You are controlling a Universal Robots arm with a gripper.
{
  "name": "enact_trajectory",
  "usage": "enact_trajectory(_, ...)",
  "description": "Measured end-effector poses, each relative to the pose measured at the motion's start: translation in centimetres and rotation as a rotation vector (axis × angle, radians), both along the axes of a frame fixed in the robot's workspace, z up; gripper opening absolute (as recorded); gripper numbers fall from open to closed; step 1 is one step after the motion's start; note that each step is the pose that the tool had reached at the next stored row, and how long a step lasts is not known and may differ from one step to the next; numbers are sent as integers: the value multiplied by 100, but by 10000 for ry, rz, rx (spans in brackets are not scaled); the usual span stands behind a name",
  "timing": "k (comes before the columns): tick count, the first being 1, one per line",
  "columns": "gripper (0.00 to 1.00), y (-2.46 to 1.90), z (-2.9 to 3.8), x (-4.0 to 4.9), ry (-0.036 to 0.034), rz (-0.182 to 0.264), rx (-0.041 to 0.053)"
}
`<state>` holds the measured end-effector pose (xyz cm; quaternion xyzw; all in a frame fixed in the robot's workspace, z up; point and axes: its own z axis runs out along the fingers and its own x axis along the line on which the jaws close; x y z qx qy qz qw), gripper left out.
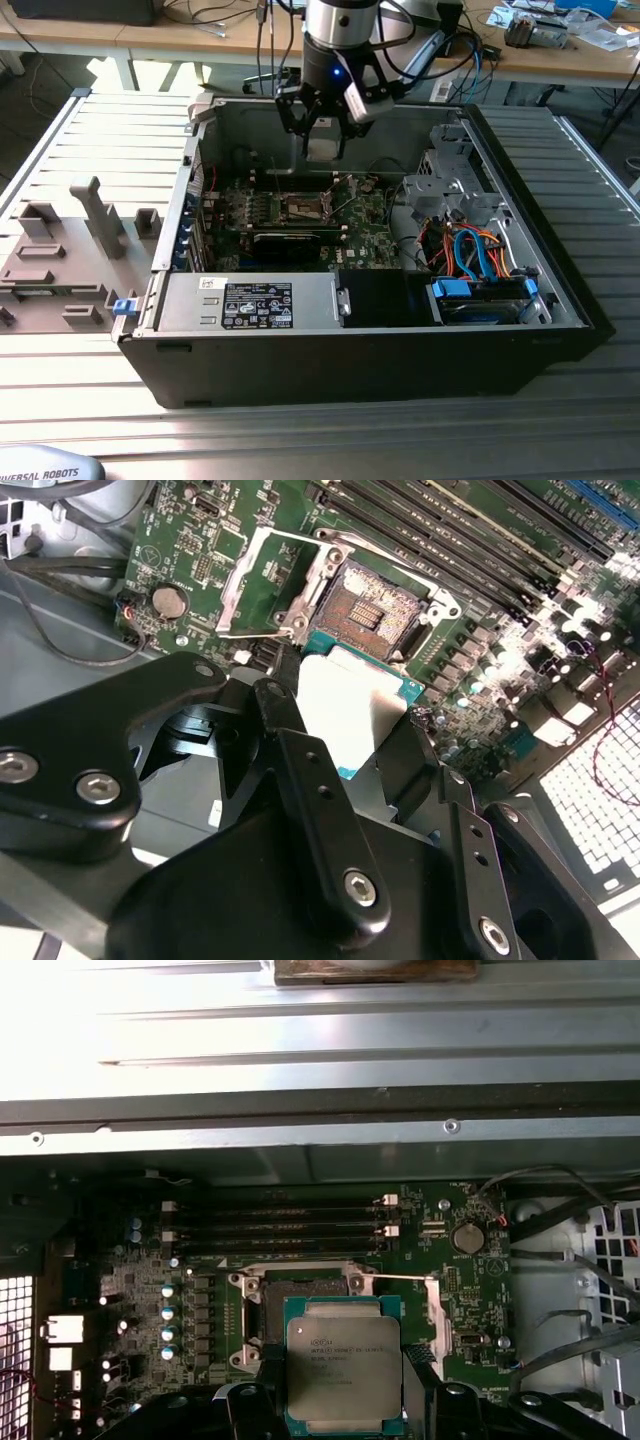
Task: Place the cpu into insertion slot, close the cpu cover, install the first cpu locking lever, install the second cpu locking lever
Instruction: 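Place the cpu into insertion slot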
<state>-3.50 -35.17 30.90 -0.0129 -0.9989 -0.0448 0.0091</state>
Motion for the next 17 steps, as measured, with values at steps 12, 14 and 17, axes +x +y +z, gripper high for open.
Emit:
enact_trajectory(12, 54, -2, -18, -77, 1, 4, -2)
enact_trajectory(14, 54, -2, -18, -79, 0, 2, -1)
enact_trajectory(17, 54, -2, -18, -80, 0, 2, -1)
